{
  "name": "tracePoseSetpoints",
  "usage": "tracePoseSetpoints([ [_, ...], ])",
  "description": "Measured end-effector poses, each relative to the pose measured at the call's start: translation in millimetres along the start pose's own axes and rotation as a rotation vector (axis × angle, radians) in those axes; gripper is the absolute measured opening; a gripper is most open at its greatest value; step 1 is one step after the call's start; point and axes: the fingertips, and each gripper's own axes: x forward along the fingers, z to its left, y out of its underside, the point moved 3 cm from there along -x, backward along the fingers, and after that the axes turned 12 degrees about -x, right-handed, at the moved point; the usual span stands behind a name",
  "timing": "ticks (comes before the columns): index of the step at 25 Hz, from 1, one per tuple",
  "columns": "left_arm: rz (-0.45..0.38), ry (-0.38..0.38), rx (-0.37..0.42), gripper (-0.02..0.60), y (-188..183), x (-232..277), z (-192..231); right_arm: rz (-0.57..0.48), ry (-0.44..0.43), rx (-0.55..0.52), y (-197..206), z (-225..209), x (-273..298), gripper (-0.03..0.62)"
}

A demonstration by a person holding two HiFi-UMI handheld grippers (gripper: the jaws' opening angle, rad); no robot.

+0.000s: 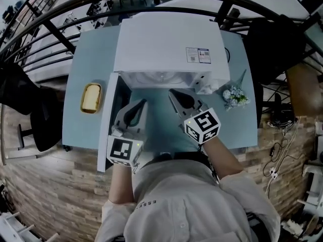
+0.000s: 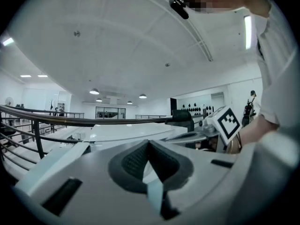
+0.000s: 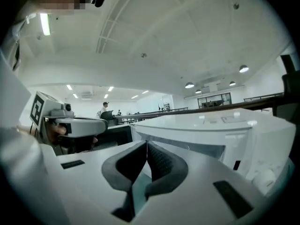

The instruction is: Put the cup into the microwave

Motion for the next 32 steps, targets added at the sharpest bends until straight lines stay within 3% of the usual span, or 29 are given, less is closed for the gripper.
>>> tracePoseSetpoints([
  [6,-0.020,0.004,0.044,0.002,-16,-12,-1,-0.080,0.009,-0.034,-37,15,-28,0.017],
  [11,-0.023,-0.001,0.026,0.002,-22,-17,1,-0.107,0.036,-0.040,-49,18,-44,0.015],
  [32,-0.022,0.032,0.037,0.002,-30,-20,-2,-0.145,0.072,-0.028,-59,22,-36,0.015],
])
